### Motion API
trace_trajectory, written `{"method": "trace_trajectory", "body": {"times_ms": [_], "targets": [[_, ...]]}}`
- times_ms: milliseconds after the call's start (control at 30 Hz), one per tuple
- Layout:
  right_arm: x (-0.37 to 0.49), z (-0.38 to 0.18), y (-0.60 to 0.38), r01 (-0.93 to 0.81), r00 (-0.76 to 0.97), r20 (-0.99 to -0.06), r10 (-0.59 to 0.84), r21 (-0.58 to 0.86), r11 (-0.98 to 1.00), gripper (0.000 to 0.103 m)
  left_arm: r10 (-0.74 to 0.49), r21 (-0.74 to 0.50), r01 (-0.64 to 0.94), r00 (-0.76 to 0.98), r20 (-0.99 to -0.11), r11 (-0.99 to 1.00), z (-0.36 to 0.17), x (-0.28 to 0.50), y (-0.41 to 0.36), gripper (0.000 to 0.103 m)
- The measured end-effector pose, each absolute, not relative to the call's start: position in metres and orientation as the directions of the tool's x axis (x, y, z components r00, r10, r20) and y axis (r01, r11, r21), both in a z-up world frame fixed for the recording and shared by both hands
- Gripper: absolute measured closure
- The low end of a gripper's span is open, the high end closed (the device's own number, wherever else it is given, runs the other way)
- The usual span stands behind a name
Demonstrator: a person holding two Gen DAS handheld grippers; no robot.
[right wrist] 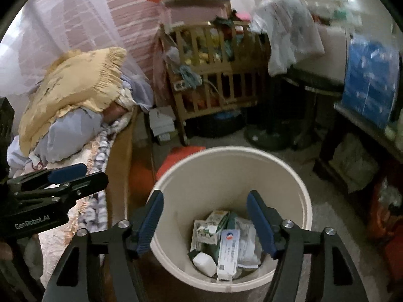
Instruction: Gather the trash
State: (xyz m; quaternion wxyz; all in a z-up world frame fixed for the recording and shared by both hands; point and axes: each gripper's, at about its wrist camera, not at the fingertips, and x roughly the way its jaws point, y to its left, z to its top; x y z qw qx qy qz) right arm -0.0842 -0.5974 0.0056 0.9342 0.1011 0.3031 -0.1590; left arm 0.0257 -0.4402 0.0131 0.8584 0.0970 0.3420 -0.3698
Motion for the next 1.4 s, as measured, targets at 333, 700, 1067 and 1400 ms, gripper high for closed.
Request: {"method": "trace_trajectory", "body": {"times_ms": [333, 700, 1067, 1400], "targets": [[-0.111, 0.035, -0.553, 0.338, 0.829, -0.507, -0.236, 0.118, 0.934, 0.032, -0.581, -0.073, 0.669, 0.580, -0.571, 0.740, 0.044, 0.000, -0.392, 0.043], [-0.130, 0.058, -0.518, 0.332, 0.853, -0.451, -0.263, 0.080, 0.940, 0.032, -0.570, -0.079, 0.629, 0.635, -0.521, 0.773, 0.062, -0.009, -0.355, 0.043], [-0.136, 0.067, -0.506, 0.333, 0.860, -0.431, -0.271, 0.074, 0.940, 0.028, -0.560, -0.045, 0.620, 0.673, -0.483, 0.784, 0.072, -0.023, -0.345, 0.043], [-0.137, 0.070, -0.505, 0.336, 0.861, -0.428, -0.275, 0.073, 0.939, 0.027, -0.561, -0.046, 0.622, 0.670, -0.485, 0.782, 0.071, -0.024, -0.347, 0.043]]}}
